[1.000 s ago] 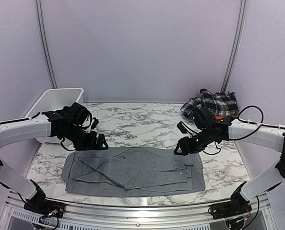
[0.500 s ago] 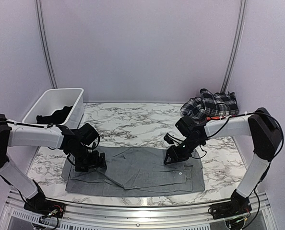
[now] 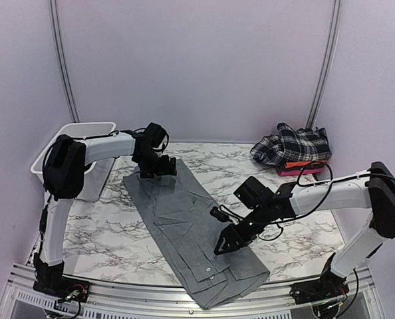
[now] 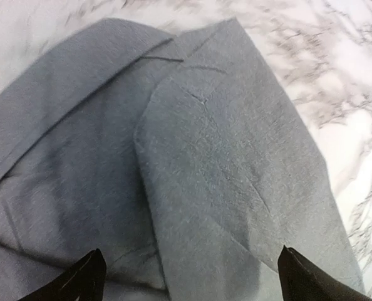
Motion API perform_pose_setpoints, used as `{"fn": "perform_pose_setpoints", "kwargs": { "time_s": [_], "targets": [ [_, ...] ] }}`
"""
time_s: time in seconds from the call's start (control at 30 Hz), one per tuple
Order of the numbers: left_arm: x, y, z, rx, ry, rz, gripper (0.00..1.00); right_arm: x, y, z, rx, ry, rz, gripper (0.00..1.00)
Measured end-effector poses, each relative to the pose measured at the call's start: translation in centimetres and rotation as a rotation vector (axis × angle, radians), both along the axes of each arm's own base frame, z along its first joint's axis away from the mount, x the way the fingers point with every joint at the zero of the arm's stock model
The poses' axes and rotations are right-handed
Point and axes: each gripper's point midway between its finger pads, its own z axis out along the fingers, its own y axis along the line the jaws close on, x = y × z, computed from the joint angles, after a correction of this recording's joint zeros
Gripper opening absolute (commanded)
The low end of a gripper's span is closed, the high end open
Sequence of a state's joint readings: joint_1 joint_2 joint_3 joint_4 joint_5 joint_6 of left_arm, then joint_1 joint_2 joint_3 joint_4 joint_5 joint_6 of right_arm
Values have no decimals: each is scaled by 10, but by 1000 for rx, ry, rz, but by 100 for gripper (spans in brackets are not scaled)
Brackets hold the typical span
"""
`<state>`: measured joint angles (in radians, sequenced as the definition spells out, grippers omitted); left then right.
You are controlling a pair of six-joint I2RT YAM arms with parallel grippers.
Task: Fold and stack the mixed laundry pile
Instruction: Rotate the rectangle-folded shirt at the center of the board.
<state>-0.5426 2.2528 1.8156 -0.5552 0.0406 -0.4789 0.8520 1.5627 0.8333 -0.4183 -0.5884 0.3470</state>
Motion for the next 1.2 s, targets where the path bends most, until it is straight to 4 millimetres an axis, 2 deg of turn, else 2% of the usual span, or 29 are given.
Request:
{"fn": "perform_pose_setpoints", "kwargs": {
  "time_s": [0.03, 0.1, 0.2, 0.27, 0.33, 0.43, 0.57, 0.63, 0.67, 0.73, 0.83, 0.93, 1.03, 1.1, 1.2],
  "targets": [
    [6, -6, 11, 0, -32, -26, 99, 0, 6, 11, 26, -7, 9, 54],
    [4, -13, 35, -2, -76, -69, 99, 17, 12, 33, 72, -51, -15, 53],
    [-16, -15, 77, -15, -131, -123, 99, 54, 13, 64, 134, -132, -74, 51],
    [-38, -11, 95, -20, -146, -145, 99, 70, 11, 69, 136, -164, -86, 47],
    [-65, -6, 98, -15, -133, -166, 99, 75, 14, 61, 118, -163, -71, 44],
    [-105, -1, 70, 28, -59, -204, 99, 72, 16, 37, 77, -122, -37, 41],
    [-154, 6, 7, 112, 93, -247, 97, 65, 15, 11, 32, -67, -3, 38],
    [-168, 7, -14, 139, 150, -258, 96, 59, 16, 5, 29, -52, 13, 37],
    [-169, 7, -21, 147, 162, -258, 95, 55, 16, 2, 27, -44, 22, 37],
    [-162, 4, -27, 159, 163, -253, 94, 44, 17, -4, 28, -27, 41, 37],
    [-141, -8, -28, 159, 135, -255, 91, 21, 19, -15, 30, 14, 65, 37],
    [-108, -24, -28, 148, 86, -258, 90, 9, 26, -24, 47, 53, 66, 37],
    [-63, -41, -26, 120, 25, -257, 93, 20, 42, -25, 84, 53, 55, 38],
    [-36, -45, -24, 103, -9, -246, 98, 36, 57, -24, 100, 37, 47, 39],
    [2, -38, -20, 82, -50, -212, 99, 72, 78, -17, 126, -13, 27, 39]
  ]
}}
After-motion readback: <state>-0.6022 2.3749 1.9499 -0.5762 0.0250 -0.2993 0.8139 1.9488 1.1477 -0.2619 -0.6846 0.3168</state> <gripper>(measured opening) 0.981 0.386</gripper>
